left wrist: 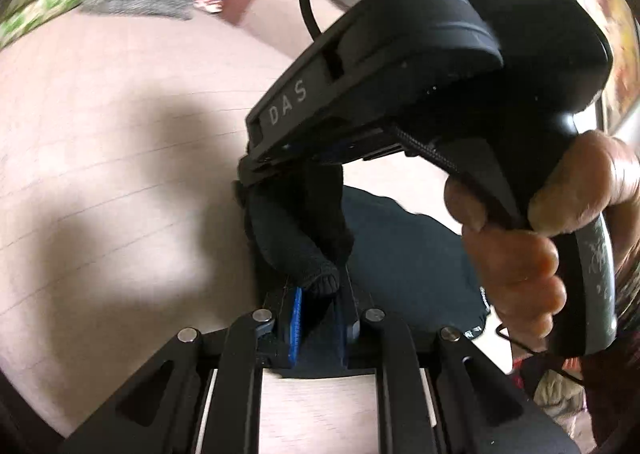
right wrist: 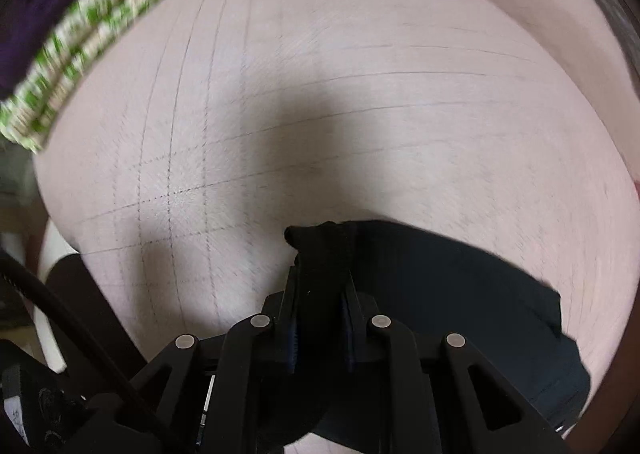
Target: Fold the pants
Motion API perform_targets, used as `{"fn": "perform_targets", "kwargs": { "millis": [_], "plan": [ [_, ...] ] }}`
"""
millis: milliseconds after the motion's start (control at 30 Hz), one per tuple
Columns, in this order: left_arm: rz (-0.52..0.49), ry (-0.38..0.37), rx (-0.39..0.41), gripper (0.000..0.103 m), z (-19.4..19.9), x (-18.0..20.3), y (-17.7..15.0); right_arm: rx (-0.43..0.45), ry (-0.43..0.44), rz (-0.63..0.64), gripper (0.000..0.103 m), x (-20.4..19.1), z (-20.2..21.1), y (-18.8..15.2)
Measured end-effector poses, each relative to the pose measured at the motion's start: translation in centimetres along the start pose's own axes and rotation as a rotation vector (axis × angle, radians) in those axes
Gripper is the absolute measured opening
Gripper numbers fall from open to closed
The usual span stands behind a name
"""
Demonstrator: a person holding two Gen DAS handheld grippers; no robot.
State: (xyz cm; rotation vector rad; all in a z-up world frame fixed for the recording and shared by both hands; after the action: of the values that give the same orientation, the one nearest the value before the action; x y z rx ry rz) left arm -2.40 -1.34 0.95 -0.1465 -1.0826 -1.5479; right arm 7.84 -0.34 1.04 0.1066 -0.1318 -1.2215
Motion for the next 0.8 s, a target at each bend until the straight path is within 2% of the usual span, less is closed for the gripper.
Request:
{"fn": "perform_targets", "kwargs": {
  "millis": [167, 300, 367, 433, 500, 533, 567, 667, 733, 767, 800],
  "plan": [
    [-0.091, -0.020, -0.072, 0.013, -4.0, 4.6, -1.0, 0.081, 0.074, -0.170, 0.017, 7.4, 2.1, -3.3],
    [-0.163, -0.037, -0.143, 0.014, -7.7, 7.8, -2.8, 0.116, 0.128, -0.303, 0.018, 13.0, 2.0, -7.3],
    [-0.189, -0.036, -0.178, 0.018, -8.7, 8.7, -3.7, 0.130, 0.139, -0.351, 0.019, 15.2, 1.1, -9.0],
    [-0.212, -0.060, -0.210, 0.021, -8.7, 9.4, -4.5, 0.144, 0.112, -0.388, 0.025, 16.7, 0.1, -10.4],
    [-0.266, -0.076, -0.224, 0.034, -8.0, 10.1, -5.1, 0.150, 0.041, -0.425, 0.028, 19.7, -0.6, -12.4],
    [-0.286, -0.080, -0.218, 0.044, -7.4, 10.3, -5.2, 0.151, 0.003, -0.438, 0.029, 20.7, -1.0, -13.2],
    [-0.300, -0.085, -0.207, 0.048, -6.7, 10.3, -5.0, 0.156, -0.015, -0.450, 0.034, 21.3, -1.0, -13.8],
    [-0.322, -0.073, -0.161, 0.053, -4.4, 10.5, -4.5, 0.206, -0.046, -0.515, 0.036, 23.4, 0.0, -15.8],
    [-0.304, -0.038, -0.146, 0.056, -3.5, 8.8, -3.5, 0.278, -0.045, -0.566, 0.036, 24.2, 1.6, -16.6],
    [-0.287, -0.019, -0.152, 0.056, -4.1, 8.2, -3.2, 0.320, -0.016, -0.587, 0.036, 24.2, 2.4, -16.8],
    [-0.257, 0.011, -0.165, 0.056, -5.3, 7.5, -2.9, 0.378, 0.065, -0.610, 0.036, 23.8, 3.6, -16.8]
  ]
}}
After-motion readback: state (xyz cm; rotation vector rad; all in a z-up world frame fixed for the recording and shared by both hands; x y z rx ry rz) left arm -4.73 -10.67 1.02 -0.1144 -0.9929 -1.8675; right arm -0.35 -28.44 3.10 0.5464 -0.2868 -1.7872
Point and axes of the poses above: each gripper's, at about its wrist camera, not at the fingertips, and z roughly against the way its jaws point, x to its right, y to its top, the point moved 7 cm from there along -z, roughly the way its jaws point, and after that the axes turned 6 degrees about -y, right-handed, at the moved point
